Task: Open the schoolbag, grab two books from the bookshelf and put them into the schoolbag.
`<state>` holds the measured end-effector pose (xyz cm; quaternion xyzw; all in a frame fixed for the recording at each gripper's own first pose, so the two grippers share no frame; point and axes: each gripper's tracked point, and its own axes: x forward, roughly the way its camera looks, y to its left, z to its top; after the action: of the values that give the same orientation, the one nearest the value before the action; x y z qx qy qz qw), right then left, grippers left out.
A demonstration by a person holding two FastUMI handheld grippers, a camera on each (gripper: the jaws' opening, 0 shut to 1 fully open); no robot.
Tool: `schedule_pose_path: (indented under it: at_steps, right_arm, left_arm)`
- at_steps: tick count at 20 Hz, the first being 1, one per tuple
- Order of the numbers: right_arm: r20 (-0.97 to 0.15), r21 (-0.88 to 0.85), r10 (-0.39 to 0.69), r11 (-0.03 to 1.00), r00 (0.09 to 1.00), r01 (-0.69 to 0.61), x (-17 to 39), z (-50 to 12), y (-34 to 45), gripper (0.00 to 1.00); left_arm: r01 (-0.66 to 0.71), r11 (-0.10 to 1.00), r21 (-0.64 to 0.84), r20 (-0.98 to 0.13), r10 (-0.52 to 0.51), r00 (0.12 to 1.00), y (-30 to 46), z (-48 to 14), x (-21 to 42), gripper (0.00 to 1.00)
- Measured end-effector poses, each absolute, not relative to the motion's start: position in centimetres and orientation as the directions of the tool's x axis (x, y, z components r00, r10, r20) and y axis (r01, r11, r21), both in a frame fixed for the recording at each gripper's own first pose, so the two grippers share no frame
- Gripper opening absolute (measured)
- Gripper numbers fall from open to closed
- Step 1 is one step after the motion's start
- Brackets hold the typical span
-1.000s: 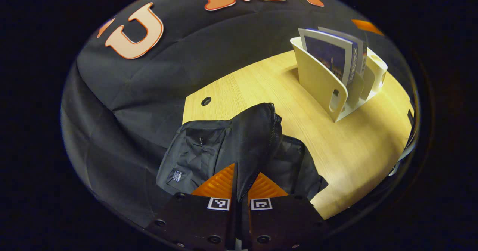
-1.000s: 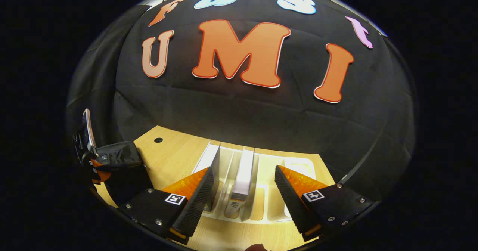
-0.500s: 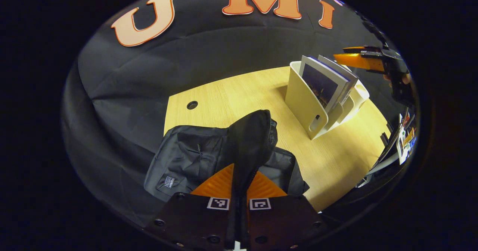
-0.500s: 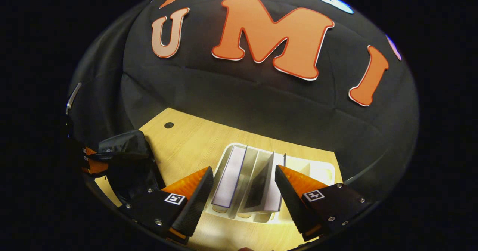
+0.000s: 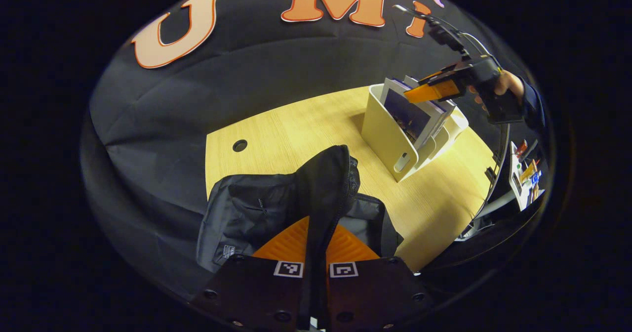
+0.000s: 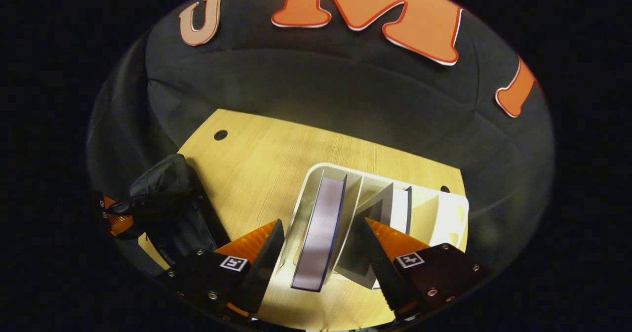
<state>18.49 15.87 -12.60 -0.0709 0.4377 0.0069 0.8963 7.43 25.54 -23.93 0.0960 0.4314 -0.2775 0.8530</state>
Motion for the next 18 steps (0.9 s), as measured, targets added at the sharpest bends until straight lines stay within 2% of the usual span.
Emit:
schedule_pose_path:
  at_steps: [2,4,6,7,13,18]
  right_arm:
    - [-0.821,-0.103,-0.049,0.993,0.569,-0.063,18.9,-13.6,15.9,0.87]
    - [-0.849,-0.103,-0.065,0.994,0.524,-0.044,19.0,-14.4,15.7,0.75]
    - [-0.870,-0.101,-0.080,0.995,0.486,-0.018,19.3,-15.2,15.7,0.50]
    - [-0.881,-0.099,-0.083,0.995,0.467,-0.009,19.2,-15.5,15.6,0.46]
    - [-0.910,-0.070,-0.087,0.996,0.406,0.056,18.7,-15.6,15.7,0.36]
    - [-0.908,-0.051,-0.079,0.996,0.411,0.077,16.7,-14.3,16.1,0.32]
  left_arm:
    - [0.570,0.818,-0.080,-0.789,-0.401,0.465,25.5,-23.8,7.5,0.05]
    - [0.574,0.815,-0.080,-0.788,-0.404,0.465,25.6,-23.7,7.8,0.05]
    - [0.573,0.815,-0.085,-0.785,-0.409,0.465,25.6,-23.8,7.9,0.05]
    - [0.573,0.815,-0.089,-0.784,-0.412,0.464,25.5,-23.9,8.0,0.05]
    - [0.579,0.807,-0.118,-0.777,-0.438,0.451,25.4,-24.2,7.8,0.05]
    - [0.593,0.794,-0.135,-0.770,-0.461,0.441,25.2,-24.1,7.9,0.06]
